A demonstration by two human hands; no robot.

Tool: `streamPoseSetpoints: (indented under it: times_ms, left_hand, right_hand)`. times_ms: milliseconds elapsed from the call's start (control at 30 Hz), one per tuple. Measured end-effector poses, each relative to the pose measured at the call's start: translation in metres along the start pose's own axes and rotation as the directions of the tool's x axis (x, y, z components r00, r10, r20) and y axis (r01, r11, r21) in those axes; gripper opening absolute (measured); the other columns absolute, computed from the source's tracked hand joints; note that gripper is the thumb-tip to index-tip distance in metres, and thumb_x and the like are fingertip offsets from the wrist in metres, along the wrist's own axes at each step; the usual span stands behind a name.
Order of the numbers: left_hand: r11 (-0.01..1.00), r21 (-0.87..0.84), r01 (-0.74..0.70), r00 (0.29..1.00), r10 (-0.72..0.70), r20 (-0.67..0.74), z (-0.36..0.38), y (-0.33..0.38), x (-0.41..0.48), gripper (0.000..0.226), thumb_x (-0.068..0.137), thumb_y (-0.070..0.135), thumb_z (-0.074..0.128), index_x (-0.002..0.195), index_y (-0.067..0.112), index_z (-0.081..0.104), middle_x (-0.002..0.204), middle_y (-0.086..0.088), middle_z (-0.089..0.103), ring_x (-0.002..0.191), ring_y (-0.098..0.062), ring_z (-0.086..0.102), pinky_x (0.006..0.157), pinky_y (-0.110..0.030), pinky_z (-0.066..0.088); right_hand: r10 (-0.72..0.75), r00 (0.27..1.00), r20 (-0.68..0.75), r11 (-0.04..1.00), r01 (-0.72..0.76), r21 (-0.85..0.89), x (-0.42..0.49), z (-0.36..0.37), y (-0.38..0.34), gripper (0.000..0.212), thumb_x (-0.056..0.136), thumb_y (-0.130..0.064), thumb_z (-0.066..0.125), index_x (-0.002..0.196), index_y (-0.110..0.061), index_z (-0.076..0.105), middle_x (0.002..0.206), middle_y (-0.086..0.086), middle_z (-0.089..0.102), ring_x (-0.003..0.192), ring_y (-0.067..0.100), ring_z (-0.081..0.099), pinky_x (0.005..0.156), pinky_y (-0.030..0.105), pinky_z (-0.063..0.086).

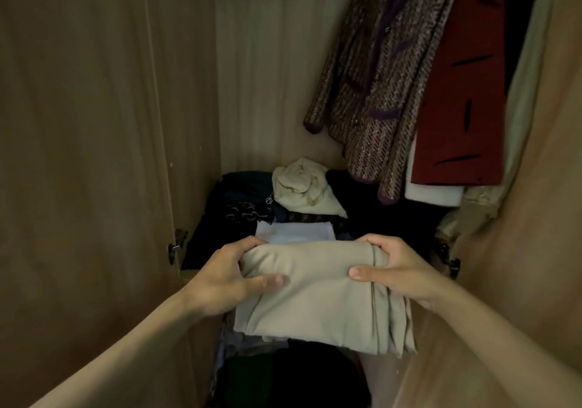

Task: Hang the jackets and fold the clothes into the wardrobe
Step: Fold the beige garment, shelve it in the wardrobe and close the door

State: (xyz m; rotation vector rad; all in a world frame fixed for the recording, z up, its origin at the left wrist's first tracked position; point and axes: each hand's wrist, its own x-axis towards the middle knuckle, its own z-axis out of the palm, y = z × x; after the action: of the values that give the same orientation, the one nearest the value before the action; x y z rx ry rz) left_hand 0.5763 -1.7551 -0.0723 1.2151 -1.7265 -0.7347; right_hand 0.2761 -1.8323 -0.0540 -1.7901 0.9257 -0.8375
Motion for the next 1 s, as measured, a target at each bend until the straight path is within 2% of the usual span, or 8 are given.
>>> streamPoseSetpoints:
  times_ms: [100, 233, 367, 567, 667, 733, 900, 1000]
  left_hand:
    - [0.996, 0.06, 0.068, 0.997, -0.066, -0.041, 0.008, -0.021, 0.04, 0.052, 0.062, 0.041, 0.092, 0.105, 0.027, 0.068, 0.101, 0.005, 0.072, 0.093, -0.01, 0.07, 0.083, -0.038, 0.059]
    - [0.99, 0.099, 0.097, 0.992, -0.088, -0.095, 0.006, -0.045, 0.097, 0.04, 0.067, 0.028, 0.091, 0.1, 0.024, 0.068, 0.096, 0.006, 0.073, 0.088, -0.012, 0.07, 0.082, -0.042, 0.058]
    - [0.991, 0.037, 0.129, 0.986, -0.124, -0.112, 0.0, -0.068, 0.137, 0.045, 0.067, 0.035, 0.088, 0.104, 0.018, 0.069, 0.1, -0.001, 0.073, 0.093, -0.018, 0.07, 0.084, -0.039, 0.058]
    - [0.947, -0.149, 0.286, 0.945, -0.304, -0.123, -0.011, -0.118, 0.191, 0.053, 0.064, 0.035, 0.088, 0.108, 0.013, 0.068, 0.102, -0.005, 0.074, 0.098, -0.021, 0.07, 0.086, -0.038, 0.058]
    - [0.914, -0.214, 0.345, 0.917, -0.376, -0.13, -0.017, -0.144, 0.223, 0.038, 0.078, 0.022, 0.084, 0.111, 0.017, 0.066, 0.103, -0.002, 0.073, 0.098, -0.018, 0.07, 0.077, -0.026, 0.057]
    - [0.895, -0.236, 0.379, 0.9, -0.415, -0.13, -0.023, -0.161, 0.241, 0.035, 0.082, 0.021, 0.079, 0.113, 0.02, 0.064, 0.106, 0.001, 0.072, 0.098, -0.014, 0.069, 0.074, -0.021, 0.055]
    - [0.858, -0.292, 0.424, 0.884, -0.462, -0.074, -0.038, -0.207, 0.284, 0.029, 0.088, 0.024, 0.074, 0.112, 0.024, 0.059, 0.11, 0.001, 0.065, 0.101, -0.013, 0.064, 0.076, -0.023, 0.051]
    - [0.831, -0.26, 0.492, 0.843, -0.529, -0.095, -0.031, -0.238, 0.305, 0.03, 0.087, 0.02, 0.074, 0.109, 0.025, 0.053, 0.108, 0.001, 0.061, 0.096, -0.012, 0.061, 0.073, -0.025, 0.05]
  right_hand:
    - [0.036, 0.999, 0.022, 0.998, -0.037, 0.044, 0.039, -0.014, 0.026, 0.036, 0.074, -0.005, 0.082, 0.107, -0.005, 0.067, 0.092, 0.004, 0.076, 0.088, 0.015, 0.071, 0.072, 0.023, 0.054]
    - [0.067, 0.996, 0.05, 0.995, -0.071, 0.074, 0.1, -0.033, 0.049, 0.041, 0.073, -0.011, 0.083, 0.11, -0.011, 0.067, 0.095, 0.002, 0.076, 0.092, 0.015, 0.072, 0.075, 0.025, 0.055]
    - [0.115, 0.992, 0.052, 0.99, -0.119, 0.075, 0.153, -0.043, 0.068, 0.041, 0.073, -0.012, 0.085, 0.109, -0.01, 0.068, 0.099, 0.007, 0.075, 0.092, 0.017, 0.072, 0.074, 0.024, 0.056]
    - [0.172, 0.979, -0.105, 0.98, -0.159, 0.119, 0.225, -0.037, 0.103, 0.043, 0.073, -0.022, 0.086, 0.111, -0.022, 0.067, 0.101, 0.001, 0.072, 0.087, 0.008, 0.071, 0.072, 0.02, 0.056]
    - [0.201, 0.968, -0.15, 0.973, -0.179, 0.147, 0.258, -0.03, 0.121, 0.038, 0.081, -0.022, 0.079, 0.116, -0.021, 0.064, 0.104, 0.001, 0.071, 0.09, 0.01, 0.07, 0.071, 0.016, 0.054]
    - [0.219, 0.96, -0.174, 0.971, -0.198, 0.133, 0.277, -0.025, 0.13, 0.034, 0.085, -0.023, 0.076, 0.117, -0.02, 0.063, 0.106, 0.0, 0.07, 0.091, 0.009, 0.068, 0.071, 0.014, 0.053]
    - [0.311, 0.935, -0.173, 0.95, -0.304, 0.065, 0.331, -0.026, 0.156, 0.039, 0.083, -0.037, 0.076, 0.117, -0.021, 0.065, 0.115, 0.002, 0.066, 0.101, 0.013, 0.065, 0.085, 0.024, 0.053]
    - [0.374, 0.901, -0.218, 0.92, -0.39, -0.034, 0.355, -0.026, 0.179, 0.048, 0.078, -0.044, 0.079, 0.117, -0.02, 0.064, 0.115, -0.001, 0.063, 0.099, 0.011, 0.062, 0.076, 0.021, 0.052]
